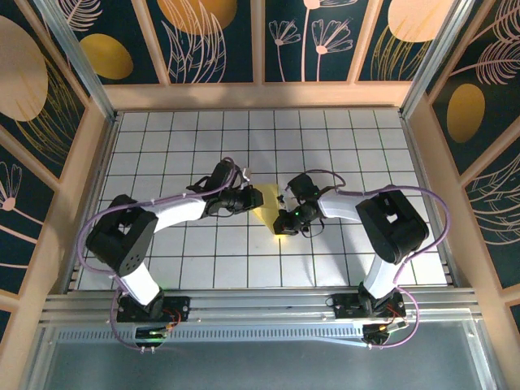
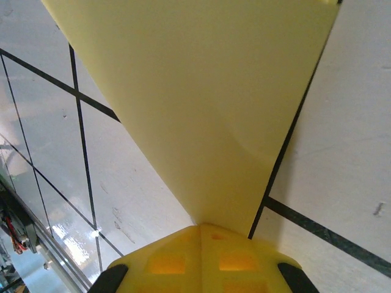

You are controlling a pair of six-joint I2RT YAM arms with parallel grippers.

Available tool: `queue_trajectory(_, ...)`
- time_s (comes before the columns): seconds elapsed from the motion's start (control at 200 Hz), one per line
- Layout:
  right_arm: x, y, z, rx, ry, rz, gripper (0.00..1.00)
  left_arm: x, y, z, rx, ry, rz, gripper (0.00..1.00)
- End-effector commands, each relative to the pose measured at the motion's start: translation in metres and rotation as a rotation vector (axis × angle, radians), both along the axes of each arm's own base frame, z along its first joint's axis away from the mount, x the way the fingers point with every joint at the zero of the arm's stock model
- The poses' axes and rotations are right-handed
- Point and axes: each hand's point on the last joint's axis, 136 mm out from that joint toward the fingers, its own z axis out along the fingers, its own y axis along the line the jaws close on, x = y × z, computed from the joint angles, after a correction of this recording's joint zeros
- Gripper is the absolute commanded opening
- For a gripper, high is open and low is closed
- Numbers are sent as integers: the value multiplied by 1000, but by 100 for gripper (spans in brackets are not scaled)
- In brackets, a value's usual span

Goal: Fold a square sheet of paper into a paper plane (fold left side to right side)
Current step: Third fold the triangle at the center of the table.

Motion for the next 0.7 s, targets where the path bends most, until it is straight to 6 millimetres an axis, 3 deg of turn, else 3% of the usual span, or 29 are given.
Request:
queue_trajectory(0.0,-19,-30,-33,-138,76,-14,0,-22,-6,-5,-40,35,-48,18)
queue_trajectory(0.15,-18,-31,-35,-142,76,-18,0,-35,-15,-16,-70,79,-71,18)
queue_trajectory(0.26,-18,-32,-35,-150,75,-20,0,-33,-20,-12,-99,74,-70,17)
queue_trajectory(0.28,-18,-32,-35,-150,76,-19,0,-33,-20,-21,-89,94,-68,17)
queue_trajectory(0.696,-18,-33,-37,-166,80,-20,0,-30,-30,-40,-107,154,-74,17)
